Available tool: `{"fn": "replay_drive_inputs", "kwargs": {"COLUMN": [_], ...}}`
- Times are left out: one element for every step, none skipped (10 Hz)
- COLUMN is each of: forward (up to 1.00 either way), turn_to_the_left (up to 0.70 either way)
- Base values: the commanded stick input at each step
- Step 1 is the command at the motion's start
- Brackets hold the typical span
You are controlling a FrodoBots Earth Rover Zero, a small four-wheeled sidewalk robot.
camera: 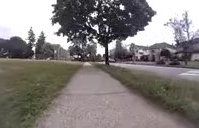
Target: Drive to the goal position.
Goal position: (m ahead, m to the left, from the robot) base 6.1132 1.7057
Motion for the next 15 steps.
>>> {"fn": "replay_drive_inputs", "kwargs": {"forward": [0.7,0.7,0.7,0.7,0.7,0.7,0.7,0.7,0.7,0.7,0.7,0.7,0.7,0.7,0.7], "turn_to_the_left": [-0.35,-0.35,-0.09,0.0,0.0,0.0,0.0,0.14,0.35,0.35,0.35,0.35,0.35,0.35,0.21]}}
